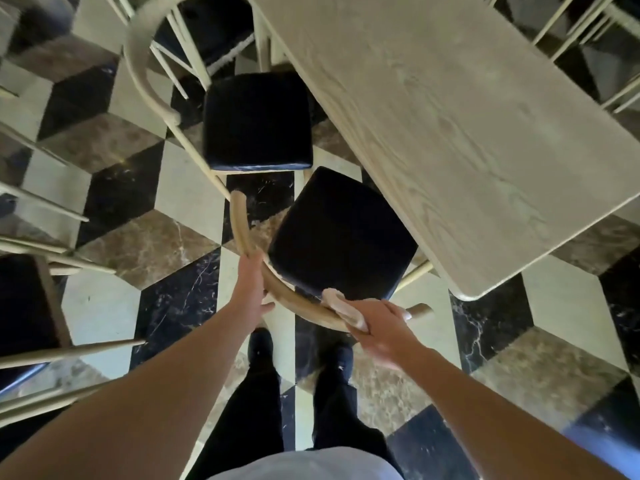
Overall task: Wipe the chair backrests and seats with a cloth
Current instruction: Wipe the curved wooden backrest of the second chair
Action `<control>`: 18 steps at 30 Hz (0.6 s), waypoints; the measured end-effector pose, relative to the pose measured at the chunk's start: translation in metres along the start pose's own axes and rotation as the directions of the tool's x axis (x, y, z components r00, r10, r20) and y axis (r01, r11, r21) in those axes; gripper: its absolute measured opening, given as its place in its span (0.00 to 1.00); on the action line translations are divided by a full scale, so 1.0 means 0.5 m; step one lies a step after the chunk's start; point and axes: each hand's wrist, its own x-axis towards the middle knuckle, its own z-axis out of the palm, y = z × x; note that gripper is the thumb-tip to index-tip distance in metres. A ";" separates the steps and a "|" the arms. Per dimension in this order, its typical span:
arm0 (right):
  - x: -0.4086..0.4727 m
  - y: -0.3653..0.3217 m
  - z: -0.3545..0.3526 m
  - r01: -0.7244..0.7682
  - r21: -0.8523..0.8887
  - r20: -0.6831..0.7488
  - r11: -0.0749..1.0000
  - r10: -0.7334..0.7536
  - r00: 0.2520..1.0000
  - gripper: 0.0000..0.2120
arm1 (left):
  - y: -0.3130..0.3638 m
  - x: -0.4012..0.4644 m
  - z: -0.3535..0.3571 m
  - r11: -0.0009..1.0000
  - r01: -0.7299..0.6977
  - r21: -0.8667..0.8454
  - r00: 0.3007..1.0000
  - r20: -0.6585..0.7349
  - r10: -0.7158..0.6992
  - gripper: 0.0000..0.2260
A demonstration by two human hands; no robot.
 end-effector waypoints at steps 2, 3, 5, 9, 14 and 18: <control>-0.024 0.078 -0.039 0.017 -0.112 0.002 0.994 -0.017 1.000 0.12 | 0.002 0.002 0.007 1.000 -0.014 0.024 1.000 -0.026 0.015 0.25; -0.028 0.114 -0.057 0.007 -0.166 0.011 0.986 -0.005 1.000 0.13 | 0.003 0.005 0.006 0.999 -0.024 0.038 0.999 -0.038 0.026 0.25; -0.023 0.166 -0.085 -0.055 -0.272 0.029 0.961 0.066 0.997 0.14 | 0.003 0.016 0.004 0.998 -0.031 0.059 0.998 -0.051 0.034 0.24; -0.010 0.178 -0.082 -0.193 -0.373 -0.019 0.908 0.200 0.980 0.19 | 0.004 0.027 -0.009 0.997 -0.041 0.070 0.997 -0.059 0.045 0.19; -0.006 0.041 -0.001 -0.149 -0.339 -0.045 0.929 0.142 0.989 0.20 | 0.031 0.043 -0.053 1.000 0.011 0.027 1.000 0.006 -0.011 0.17; 0.082 -0.168 0.081 -0.087 -0.136 0.004 0.987 0.088 0.996 0.25 | 0.059 0.060 -0.098 0.997 0.077 -0.018 0.994 0.081 -0.075 0.21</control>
